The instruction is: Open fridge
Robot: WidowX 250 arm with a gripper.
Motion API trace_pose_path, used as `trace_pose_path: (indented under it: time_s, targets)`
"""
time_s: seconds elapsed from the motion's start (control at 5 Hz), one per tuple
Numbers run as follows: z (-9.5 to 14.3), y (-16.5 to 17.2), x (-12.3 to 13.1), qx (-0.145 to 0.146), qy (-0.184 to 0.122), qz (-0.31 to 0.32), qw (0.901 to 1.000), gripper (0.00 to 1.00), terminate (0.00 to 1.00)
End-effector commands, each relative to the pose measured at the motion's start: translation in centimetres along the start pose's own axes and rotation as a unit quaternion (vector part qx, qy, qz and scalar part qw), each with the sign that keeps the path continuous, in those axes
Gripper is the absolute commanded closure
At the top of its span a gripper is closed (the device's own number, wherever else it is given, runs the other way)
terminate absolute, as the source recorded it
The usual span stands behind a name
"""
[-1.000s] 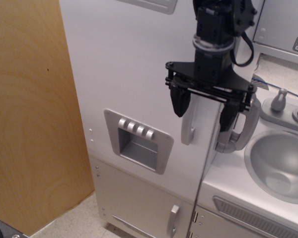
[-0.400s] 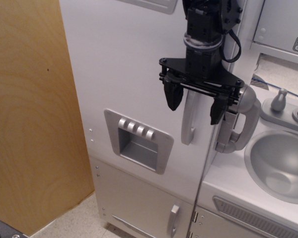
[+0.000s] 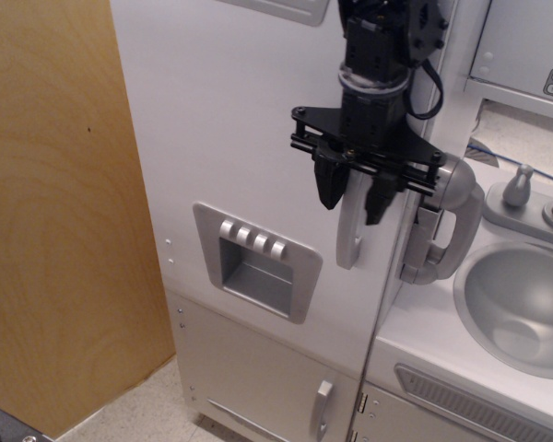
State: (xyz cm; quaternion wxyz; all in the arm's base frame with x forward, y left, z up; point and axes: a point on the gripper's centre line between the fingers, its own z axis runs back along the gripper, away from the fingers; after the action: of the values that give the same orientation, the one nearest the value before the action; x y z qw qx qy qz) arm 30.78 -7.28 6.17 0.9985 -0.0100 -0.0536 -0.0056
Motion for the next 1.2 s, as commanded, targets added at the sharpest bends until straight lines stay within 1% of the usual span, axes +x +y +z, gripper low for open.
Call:
trace_pose_path:
  time_s: [0.0, 0.2, 0.4, 0.6, 0.8, 1.0]
  targets:
    - [0.7, 0.3, 1.0, 0.021, -0.107, 0.019, 0.9939, 1.00, 0.00]
    - [1.1, 0.5, 0.4, 0.031, -0.153, 0.020, 0.9876, 1.00, 0.00]
    - [1.4, 0.6, -1.0, 0.028, -0.156, 0.022, 0.9872, 1.00, 0.00]
    - [1.9, 1.1, -4.1, 0.019, -0.126, 0.020, 0.9917, 1.00, 0.00]
    - [2.6, 1.5, -5.7, 0.023, -0.076, 0.015, 0.9967, 0.00, 0.00]
    - [3.5, 1.2, -7.8, 0.039, -0.030, -0.006, 0.9988, 0.00, 0.00]
